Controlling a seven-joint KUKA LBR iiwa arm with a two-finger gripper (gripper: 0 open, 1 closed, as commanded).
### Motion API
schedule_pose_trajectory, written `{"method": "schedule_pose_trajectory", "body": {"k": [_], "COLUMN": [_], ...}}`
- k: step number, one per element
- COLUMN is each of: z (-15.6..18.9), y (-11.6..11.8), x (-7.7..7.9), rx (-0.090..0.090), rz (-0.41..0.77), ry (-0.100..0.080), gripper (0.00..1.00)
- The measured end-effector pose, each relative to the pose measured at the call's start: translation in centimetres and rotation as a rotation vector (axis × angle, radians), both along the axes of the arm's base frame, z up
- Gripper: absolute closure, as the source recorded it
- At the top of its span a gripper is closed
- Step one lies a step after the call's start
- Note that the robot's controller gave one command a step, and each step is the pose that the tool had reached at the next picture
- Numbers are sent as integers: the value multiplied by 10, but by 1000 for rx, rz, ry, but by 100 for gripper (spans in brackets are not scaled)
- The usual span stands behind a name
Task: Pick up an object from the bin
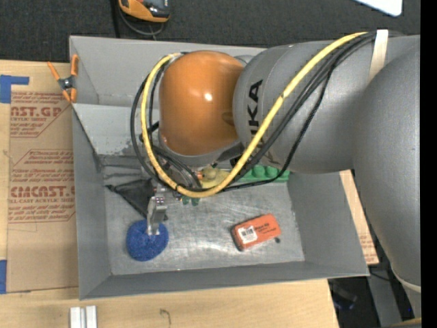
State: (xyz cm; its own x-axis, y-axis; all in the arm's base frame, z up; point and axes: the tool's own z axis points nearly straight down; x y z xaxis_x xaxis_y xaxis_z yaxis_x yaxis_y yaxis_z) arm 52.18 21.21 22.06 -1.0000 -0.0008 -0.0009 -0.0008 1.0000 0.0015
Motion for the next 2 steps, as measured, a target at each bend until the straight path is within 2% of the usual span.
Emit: {"method": "schedule_pose_trajectory", "body": {"k": [1, 2], "z": [0, -33], "y": [0, -3], "x": [0, 7], "rx": [0, 3], "rz": [0, 35], "ry": [0, -11], "gripper": [0, 0]}}
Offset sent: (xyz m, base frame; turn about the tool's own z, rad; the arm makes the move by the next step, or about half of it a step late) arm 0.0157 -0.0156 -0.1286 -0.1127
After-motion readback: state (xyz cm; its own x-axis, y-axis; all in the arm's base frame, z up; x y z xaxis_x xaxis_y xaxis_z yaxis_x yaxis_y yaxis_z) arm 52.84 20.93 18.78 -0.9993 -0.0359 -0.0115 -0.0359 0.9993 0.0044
